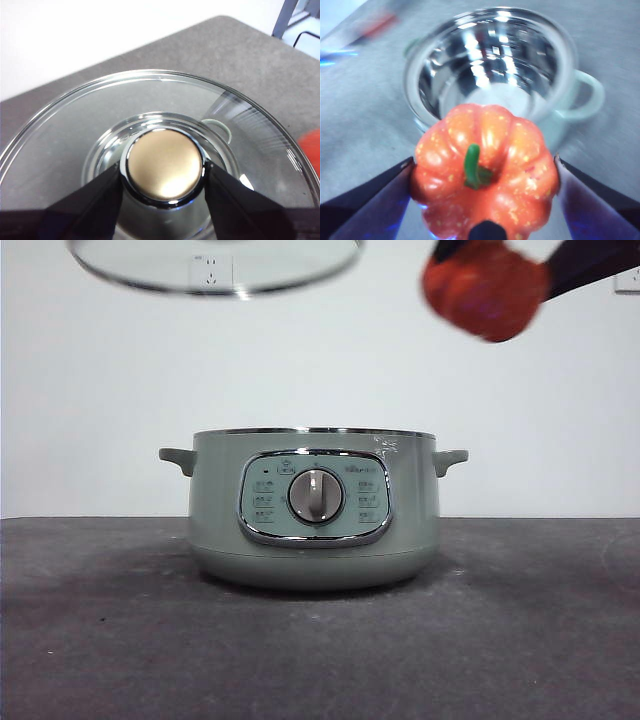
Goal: Pick up the pumpkin,open the lid,put the pumpkin in the pot,close the lid
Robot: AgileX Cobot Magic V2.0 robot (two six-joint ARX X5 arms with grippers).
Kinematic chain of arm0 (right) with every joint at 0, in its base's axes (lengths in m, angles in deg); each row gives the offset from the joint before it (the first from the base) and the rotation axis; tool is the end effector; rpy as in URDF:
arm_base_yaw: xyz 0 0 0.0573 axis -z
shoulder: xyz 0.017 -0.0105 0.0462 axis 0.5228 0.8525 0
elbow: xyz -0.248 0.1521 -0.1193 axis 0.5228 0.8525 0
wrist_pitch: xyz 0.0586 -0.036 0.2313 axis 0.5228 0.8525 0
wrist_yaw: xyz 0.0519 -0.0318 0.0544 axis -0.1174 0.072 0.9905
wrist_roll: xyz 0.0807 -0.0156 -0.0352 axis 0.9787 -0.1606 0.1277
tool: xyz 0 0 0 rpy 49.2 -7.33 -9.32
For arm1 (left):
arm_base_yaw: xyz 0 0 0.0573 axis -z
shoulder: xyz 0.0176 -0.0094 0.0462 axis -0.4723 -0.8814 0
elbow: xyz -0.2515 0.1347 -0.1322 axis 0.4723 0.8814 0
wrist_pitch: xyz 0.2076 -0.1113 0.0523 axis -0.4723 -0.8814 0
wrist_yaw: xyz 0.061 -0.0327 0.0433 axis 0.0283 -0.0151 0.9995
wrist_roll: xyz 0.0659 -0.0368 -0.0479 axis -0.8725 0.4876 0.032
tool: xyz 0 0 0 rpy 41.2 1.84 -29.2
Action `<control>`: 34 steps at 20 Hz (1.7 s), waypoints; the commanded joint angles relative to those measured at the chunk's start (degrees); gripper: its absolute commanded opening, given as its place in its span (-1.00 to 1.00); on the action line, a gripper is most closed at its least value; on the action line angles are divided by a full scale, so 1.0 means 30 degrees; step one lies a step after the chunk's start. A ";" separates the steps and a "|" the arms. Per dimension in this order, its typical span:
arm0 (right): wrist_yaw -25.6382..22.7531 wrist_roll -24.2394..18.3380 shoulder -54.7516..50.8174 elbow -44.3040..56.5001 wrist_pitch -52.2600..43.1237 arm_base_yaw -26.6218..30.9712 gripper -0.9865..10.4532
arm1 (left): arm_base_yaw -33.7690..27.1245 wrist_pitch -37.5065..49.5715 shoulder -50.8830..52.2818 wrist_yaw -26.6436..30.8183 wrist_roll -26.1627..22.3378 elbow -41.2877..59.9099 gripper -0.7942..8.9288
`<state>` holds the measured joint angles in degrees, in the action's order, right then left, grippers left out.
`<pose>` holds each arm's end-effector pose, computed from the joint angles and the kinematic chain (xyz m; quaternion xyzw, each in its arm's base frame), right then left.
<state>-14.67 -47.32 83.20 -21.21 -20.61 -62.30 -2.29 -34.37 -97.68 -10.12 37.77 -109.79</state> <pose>0.1873 0.1230 0.3467 -0.0201 0.2949 0.3004 0.9068 0.2429 -0.1345 0.4460 0.0548 0.1975 -0.3167 0.9261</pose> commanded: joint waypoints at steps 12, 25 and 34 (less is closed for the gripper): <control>0.0080 -0.3570 1.4353 -0.9442 -0.1566 -0.0117 -0.85 | -0.0277 -0.3854 0.5435 0.1756 -0.0423 -0.0262 -0.85; -0.0066 -0.5289 1.7282 -0.9500 -0.2295 -0.0568 -0.66 | -0.0277 -0.4189 0.5457 0.1581 -0.0415 -0.0262 -0.85; -0.0066 -0.4575 1.7034 -1.0163 -0.1406 -0.0568 0.23 | -0.0277 -0.4255 0.5457 0.1552 -0.0415 -0.0262 -0.85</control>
<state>-14.69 -61.92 133.87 -51.39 -24.61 -64.07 -3.15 -49.73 -82.07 -5.16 37.11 -109.79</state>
